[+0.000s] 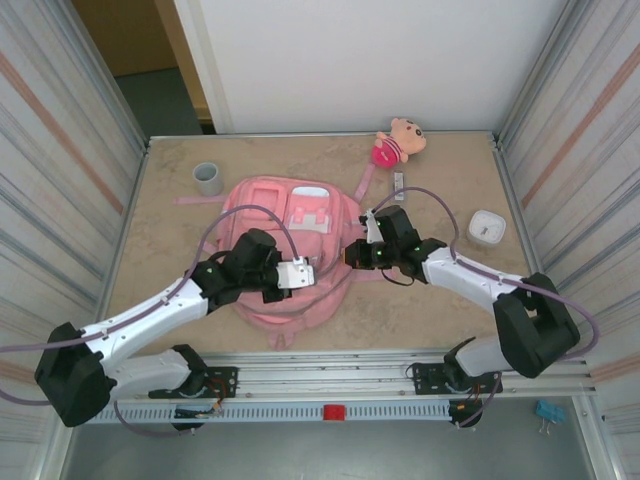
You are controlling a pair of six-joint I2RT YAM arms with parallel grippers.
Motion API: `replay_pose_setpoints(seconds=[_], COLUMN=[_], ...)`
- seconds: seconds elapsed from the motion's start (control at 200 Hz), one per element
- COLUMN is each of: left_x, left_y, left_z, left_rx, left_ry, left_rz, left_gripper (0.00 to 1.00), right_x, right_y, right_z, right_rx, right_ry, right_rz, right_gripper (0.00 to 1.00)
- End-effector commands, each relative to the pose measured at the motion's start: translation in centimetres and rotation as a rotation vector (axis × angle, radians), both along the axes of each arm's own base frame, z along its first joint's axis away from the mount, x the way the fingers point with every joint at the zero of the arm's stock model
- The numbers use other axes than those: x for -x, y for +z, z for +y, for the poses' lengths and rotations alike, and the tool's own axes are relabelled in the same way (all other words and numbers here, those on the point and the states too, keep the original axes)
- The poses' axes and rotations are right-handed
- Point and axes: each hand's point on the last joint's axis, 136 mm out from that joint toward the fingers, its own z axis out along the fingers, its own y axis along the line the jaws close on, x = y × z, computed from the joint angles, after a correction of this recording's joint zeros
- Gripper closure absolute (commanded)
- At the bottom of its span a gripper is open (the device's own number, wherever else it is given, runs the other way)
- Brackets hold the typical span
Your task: Pack books, pencil case, and school supplies into a backpack
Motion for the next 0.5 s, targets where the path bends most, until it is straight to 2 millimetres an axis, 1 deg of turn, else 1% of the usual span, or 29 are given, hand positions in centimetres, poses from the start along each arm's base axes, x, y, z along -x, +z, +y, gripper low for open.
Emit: replay_pose_setpoints(seconds=[0.0, 0.115, 0.286, 0.391, 0.496], left_x=[2.0, 2.6, 3.6, 3.9, 4.0], left_y=[1.5, 1.5, 1.6, 1.8, 1.8], left_z=[-0.4, -0.5, -0.8, -0.8, -0.8], left_rx=[0.057, 0.069, 0.09, 0.098, 0.104], left_ry=[-0.075, -0.096, -0.138, -0.15, -0.153], left_rz=[0.019, 0.041, 0.074, 0.076, 0.081], left_gripper=[1.0, 1.0, 1.0, 1.0, 1.0], right_x=[-4.2, -5.8, -8.4, -10.0, -11.1], right_y=[-1.6, -1.9, -1.5, -1.0, -1.2], right_z=[-3.7, -3.8, -3.5, -3.3, -3.3], right_rx=[0.134, 0.113, 0.084, 0.074, 0.071], right_ry=[-0.233, -0.271, -0.305, -0.314, -0.325], right_rz=[-0.052, -0.081, -0.12, -0.139, -0.141], right_gripper=[1.0, 1.0, 1.0, 1.0, 1.0])
